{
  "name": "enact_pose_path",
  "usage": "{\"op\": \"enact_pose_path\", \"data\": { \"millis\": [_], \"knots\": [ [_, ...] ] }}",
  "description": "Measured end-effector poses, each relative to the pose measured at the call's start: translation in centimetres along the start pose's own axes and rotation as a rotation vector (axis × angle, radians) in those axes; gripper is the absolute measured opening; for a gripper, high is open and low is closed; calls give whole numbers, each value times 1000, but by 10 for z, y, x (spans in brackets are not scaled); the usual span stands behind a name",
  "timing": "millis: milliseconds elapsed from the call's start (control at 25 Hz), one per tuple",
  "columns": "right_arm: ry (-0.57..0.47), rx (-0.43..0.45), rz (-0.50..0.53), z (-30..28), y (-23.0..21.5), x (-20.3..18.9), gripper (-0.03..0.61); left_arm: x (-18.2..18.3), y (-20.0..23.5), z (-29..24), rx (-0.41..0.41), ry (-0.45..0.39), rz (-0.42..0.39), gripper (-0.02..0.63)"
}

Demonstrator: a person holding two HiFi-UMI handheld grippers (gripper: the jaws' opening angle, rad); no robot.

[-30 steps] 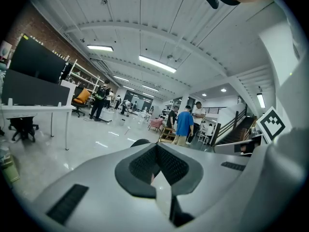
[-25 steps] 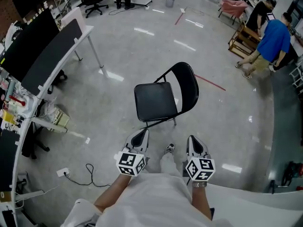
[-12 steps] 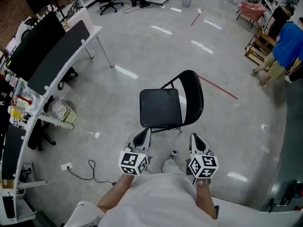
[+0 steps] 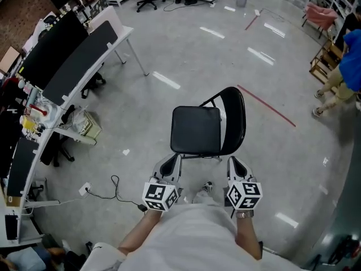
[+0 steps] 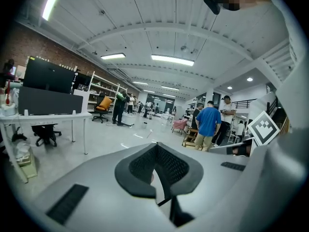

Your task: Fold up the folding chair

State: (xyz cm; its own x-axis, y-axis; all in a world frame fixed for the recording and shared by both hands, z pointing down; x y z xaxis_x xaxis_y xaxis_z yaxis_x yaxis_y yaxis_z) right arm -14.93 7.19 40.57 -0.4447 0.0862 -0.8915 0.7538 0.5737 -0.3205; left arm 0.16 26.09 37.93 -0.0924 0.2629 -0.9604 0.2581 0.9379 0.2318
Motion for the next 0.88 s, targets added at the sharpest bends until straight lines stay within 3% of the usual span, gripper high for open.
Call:
{"op": "enact_pose_path", "data": {
  "millis": [280,520,760,880],
  "knots": [
    [46,10,-18,-14,-27,-5,5,-17,-8,-7,39,47,18,12],
    [135,-2,-19,-36,-22,-29,5,-32,21,-20,62,86,56,12],
    [181,-66,-73,-63,-31,-55,5,-69,56,-59,1,161,68,12],
    [193,-99,-53,-83,-42,-63,5,-84,70,-86,-35,169,70,12]
  ]
}}
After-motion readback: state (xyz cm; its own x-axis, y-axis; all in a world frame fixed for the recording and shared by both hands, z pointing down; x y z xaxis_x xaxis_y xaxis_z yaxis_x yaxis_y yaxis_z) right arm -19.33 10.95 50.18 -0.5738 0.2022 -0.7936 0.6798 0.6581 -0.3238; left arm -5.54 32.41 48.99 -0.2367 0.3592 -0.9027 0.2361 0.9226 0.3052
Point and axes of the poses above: the fingertips, and each gripper's own axes: z backward along the fingers, y to its left, x out of its top, the point moved 6 cm from there along z, backward along the fingers, and after that the axes turned 7 degrees about -y, right-handed, at the moved point
